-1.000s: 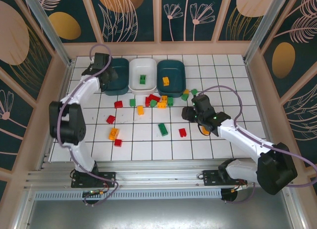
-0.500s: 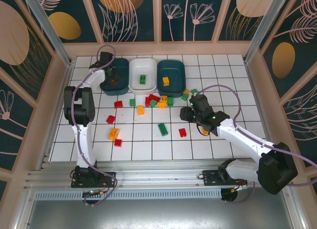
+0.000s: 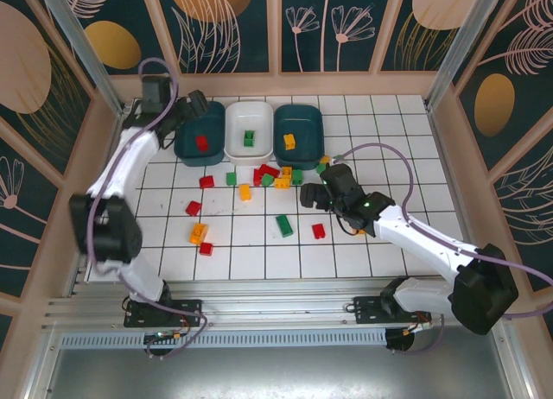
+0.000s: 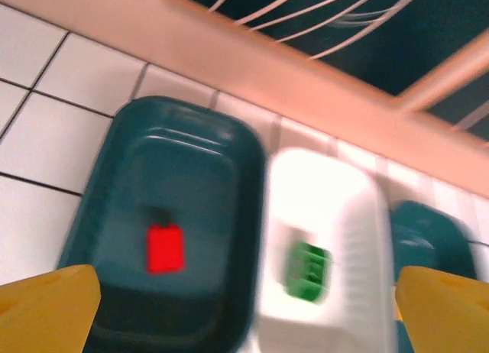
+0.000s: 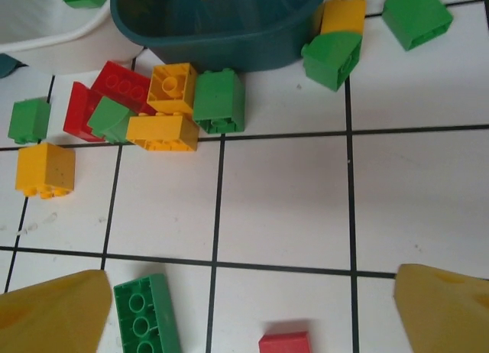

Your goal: Sort the legos into containers by color

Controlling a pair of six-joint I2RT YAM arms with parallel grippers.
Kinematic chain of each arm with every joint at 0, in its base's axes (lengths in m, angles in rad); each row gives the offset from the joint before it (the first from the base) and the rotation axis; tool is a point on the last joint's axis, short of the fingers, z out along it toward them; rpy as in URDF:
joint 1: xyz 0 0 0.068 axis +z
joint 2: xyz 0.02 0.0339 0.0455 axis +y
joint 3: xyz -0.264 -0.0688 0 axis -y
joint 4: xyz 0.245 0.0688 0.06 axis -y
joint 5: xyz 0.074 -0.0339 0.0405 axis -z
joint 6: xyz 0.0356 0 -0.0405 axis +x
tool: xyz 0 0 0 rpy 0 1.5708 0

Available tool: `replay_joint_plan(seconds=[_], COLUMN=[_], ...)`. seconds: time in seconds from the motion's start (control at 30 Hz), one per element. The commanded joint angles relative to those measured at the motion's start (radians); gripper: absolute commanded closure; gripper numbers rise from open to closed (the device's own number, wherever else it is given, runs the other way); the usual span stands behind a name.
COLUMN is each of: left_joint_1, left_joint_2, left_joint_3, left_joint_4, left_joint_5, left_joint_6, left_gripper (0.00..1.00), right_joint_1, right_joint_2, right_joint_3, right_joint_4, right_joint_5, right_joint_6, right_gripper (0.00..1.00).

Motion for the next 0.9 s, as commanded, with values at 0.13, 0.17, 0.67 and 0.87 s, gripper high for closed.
replay_joint_plan(seconds=[0.13, 0.17, 0.67, 0.87], left_joint_1=[-0.001, -0.001, -0.002, -0.002], left_joint_2=[-0.502, -0.560, -1.072, -0.872], left_joint_3=[-0.632, -0.707, -1.128, -1.036], left_joint_4=[0.335, 0.337, 0.341, 0.316], left_joint_5=[0.192, 0.203, 0.324, 0.412], left_joint_6=[-0.188, -0.217, -0.534, -0.466], left_gripper=[0.01, 0.02, 0.15, 0.12], right_joint_1=[-0.048, -0.052, -0.108, 0.007], right_joint_2=[-0.078, -0.061, 0.061, 0.134], right_joint_3=[-0.054, -0.037, -0.022, -0.053], right_joint_4=[0.131, 0.103, -0.012, -0.060], right_joint_5=[-0.028, -0.012, -0.134, -0.116], right_joint_6=[-0.053, -0.058, -0.029, 0.030], right_gripper=[0.11, 0.18, 0.42, 0.37])
